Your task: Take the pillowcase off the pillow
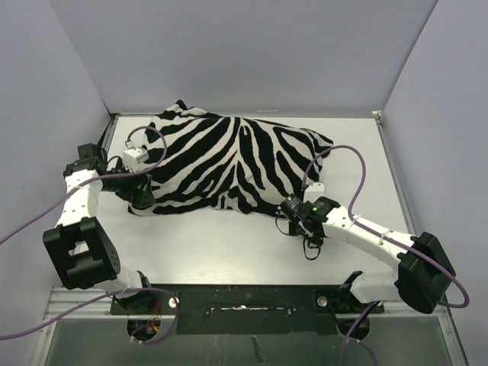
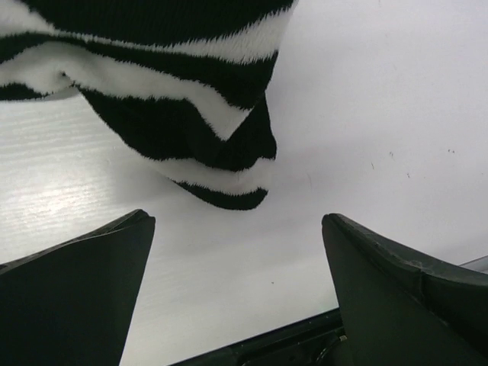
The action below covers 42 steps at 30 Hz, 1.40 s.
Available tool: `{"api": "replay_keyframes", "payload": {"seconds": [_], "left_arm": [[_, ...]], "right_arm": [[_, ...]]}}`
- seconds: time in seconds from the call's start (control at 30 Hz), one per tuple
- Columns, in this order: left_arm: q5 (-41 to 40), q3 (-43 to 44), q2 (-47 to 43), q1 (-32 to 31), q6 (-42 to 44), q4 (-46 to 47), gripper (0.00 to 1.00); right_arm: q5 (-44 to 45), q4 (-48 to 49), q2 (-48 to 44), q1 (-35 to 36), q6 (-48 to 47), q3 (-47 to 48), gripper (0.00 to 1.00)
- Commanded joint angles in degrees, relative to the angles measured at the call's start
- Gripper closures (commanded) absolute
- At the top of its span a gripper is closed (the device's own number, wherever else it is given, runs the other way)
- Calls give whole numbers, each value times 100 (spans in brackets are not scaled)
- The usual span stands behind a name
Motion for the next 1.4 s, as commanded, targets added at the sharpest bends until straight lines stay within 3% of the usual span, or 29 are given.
{"api": "replay_keyframes", "payload": {"seconds": [0.0, 0.23, 0.37, 0.6, 0.67, 0.73, 0.83, 1.1, 1.27, 1.37], "left_arm": [[-333, -166, 249, -16, 49, 870, 2], [-283, -325, 862, -181, 49, 1272, 2], [-440, -497, 905, -248, -158, 1708, 14], [-824, -514, 929, -264, -224, 1763, 70], [-948, -566, 804, -265, -228, 1781, 100], [-998, -636, 598, -238, -256, 1762, 100], [-822, -631, 168, -153, -253, 1504, 100], [24, 175, -932, 79, -198, -177, 100], [614, 1235, -1575, 391, -332, -963, 100], [888, 2159, -1646, 671, -635, -1371, 100]], "right_arm": [[-675, 1217, 15, -679, -997, -33, 2], [-1462, 2203, 609, -1044, -1733, -73, 2], [-1588, 2354, 892, -1043, -1666, -154, 12], [-1495, 2153, 508, -985, -1266, -410, 48], [-1367, 1893, 245, -890, -1196, -387, 64], [-1168, 1552, -15, -781, -1086, -317, 85], [-885, 1058, -350, -564, -937, -175, 99], [55, -631, -1370, 292, -66, 580, 100], [977, -2234, -1763, 1227, 924, 1768, 100], [1285, -2854, -1809, 1577, 1036, 2711, 100]]}}
